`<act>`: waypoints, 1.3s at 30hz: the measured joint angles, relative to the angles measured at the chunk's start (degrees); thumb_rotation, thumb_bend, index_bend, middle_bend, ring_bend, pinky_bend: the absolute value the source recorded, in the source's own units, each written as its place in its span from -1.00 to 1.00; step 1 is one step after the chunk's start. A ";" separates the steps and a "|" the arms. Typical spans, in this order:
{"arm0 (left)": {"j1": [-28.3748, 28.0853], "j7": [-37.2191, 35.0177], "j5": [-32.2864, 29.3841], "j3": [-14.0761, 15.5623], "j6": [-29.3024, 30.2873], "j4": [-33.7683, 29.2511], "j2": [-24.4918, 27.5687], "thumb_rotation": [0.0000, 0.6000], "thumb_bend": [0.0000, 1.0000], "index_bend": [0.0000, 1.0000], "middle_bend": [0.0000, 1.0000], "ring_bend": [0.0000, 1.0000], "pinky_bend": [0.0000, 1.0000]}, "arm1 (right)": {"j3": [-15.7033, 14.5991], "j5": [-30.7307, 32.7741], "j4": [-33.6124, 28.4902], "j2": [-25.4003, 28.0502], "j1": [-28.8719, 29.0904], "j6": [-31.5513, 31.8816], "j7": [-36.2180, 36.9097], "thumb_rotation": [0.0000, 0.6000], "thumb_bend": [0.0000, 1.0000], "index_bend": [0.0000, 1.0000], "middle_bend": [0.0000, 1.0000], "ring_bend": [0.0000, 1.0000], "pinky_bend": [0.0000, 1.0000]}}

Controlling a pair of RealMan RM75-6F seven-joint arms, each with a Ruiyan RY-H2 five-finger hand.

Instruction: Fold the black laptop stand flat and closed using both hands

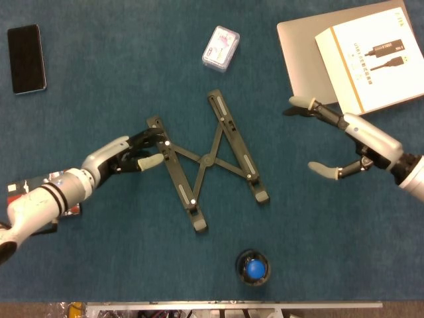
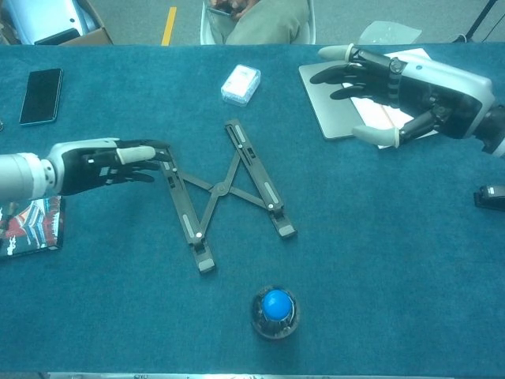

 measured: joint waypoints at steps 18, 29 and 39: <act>1.21 20.84 -5.57 2.06 -3.17 -11.62 12.08 -0.81 -0.50 -1.00 -0.78 -1.00 -0.94 | 0.83 -1.74 -2.02 -0.96 2.80 -6.68 -22.23 1.00 -0.40 -1.00 -0.71 -0.95 -0.81; 2.72 40.10 -8.08 2.35 -0.97 -11.08 10.32 0.69 -0.50 -0.62 -0.79 -1.00 -0.96 | 1.43 1.51 -5.86 -0.73 3.46 -11.96 -34.55 1.00 -0.40 -1.00 -0.71 -0.94 -0.81; 4.20 65.17 -9.61 2.89 4.71 -9.05 7.27 1.00 -0.50 -0.71 -0.81 -1.00 -0.99 | 2.44 3.33 -5.62 -0.88 3.22 -13.02 -41.40 1.00 -0.41 -1.00 -0.71 -0.96 -0.81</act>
